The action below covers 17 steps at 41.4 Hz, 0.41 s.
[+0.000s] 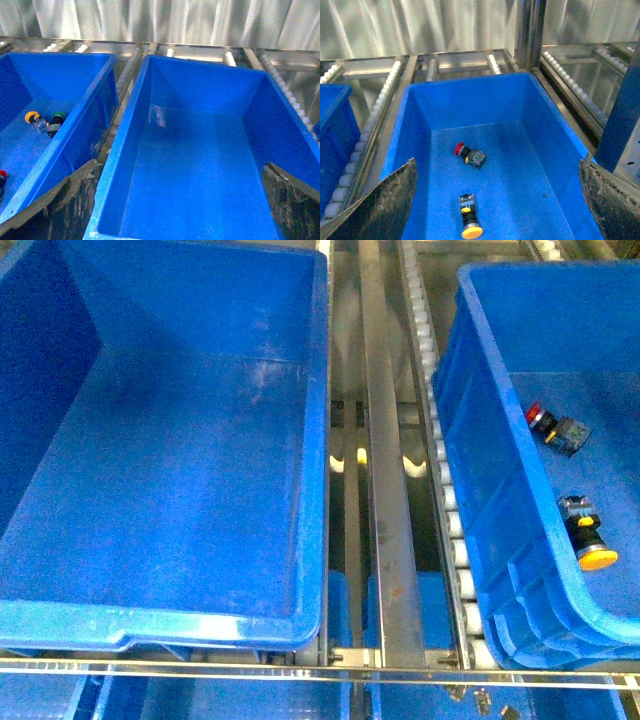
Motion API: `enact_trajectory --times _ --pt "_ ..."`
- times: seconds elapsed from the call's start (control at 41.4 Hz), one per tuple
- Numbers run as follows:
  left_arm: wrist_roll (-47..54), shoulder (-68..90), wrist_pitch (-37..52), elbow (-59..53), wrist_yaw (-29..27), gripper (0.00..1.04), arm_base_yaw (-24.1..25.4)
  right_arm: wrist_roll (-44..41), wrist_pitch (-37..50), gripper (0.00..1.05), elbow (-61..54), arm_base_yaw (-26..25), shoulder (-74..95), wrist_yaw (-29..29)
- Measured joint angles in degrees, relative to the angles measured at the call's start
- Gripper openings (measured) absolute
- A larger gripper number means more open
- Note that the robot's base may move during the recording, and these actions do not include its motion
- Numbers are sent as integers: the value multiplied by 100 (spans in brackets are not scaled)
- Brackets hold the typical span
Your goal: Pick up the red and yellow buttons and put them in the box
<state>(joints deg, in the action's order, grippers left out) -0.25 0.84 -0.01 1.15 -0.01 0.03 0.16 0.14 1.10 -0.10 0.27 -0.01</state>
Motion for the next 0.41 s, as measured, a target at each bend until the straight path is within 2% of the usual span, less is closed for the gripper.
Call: enact_trajectory --times 0.411 --pt "0 0 0 0 0 97 0 0 0 98 0 0 0 0"
